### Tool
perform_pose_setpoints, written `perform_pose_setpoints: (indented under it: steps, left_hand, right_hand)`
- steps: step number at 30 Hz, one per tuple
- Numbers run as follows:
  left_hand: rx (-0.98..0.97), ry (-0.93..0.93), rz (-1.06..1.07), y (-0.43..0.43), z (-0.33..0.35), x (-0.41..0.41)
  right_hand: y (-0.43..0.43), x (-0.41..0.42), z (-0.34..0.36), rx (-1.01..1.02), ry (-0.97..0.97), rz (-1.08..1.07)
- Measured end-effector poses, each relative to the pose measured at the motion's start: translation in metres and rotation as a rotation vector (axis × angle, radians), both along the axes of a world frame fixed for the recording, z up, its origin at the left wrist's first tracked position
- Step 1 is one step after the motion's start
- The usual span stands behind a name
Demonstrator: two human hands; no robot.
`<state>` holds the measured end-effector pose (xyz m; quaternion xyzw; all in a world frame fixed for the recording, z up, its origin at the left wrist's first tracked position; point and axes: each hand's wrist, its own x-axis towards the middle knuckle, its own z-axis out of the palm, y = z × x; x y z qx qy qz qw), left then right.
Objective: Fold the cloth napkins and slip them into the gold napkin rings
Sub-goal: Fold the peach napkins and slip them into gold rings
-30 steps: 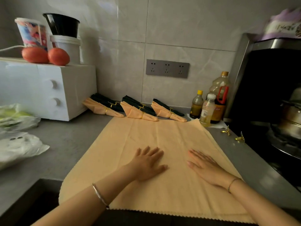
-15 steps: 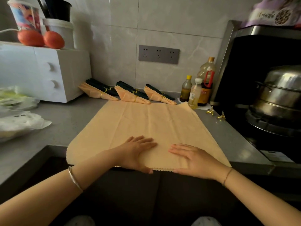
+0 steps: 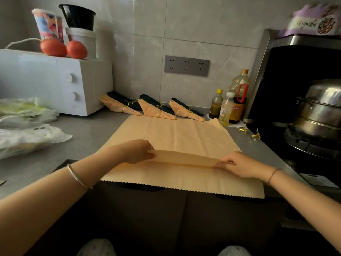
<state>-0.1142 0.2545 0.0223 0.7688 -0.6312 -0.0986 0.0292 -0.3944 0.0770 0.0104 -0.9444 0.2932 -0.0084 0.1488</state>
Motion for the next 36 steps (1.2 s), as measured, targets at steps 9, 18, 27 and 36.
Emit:
perform_pose_setpoints:
  steps: [9, 18, 27, 36]
  left_hand:
    - [0.124, 0.232, 0.116, 0.003, 0.061, 0.029]
    - [0.424, 0.205, 0.200, -0.016, 0.098, 0.051]
    - [-0.024, 0.001, 0.167, -0.105, 0.045, 0.105]
    - [-0.277, -0.151, 0.317, -0.186, -0.010, 0.148]
  right_hand:
    - [-0.012, 0.002, 0.066, 0.224, 0.125, 0.027]
    - [-0.040, 0.017, 0.099, 0.559, 0.401, 0.047]
    - [-0.119, 0.089, 0.052, 0.078, 0.135, -0.098]
    - [-0.196, 0.141, 0.012, 0.013, -0.028, -0.223]
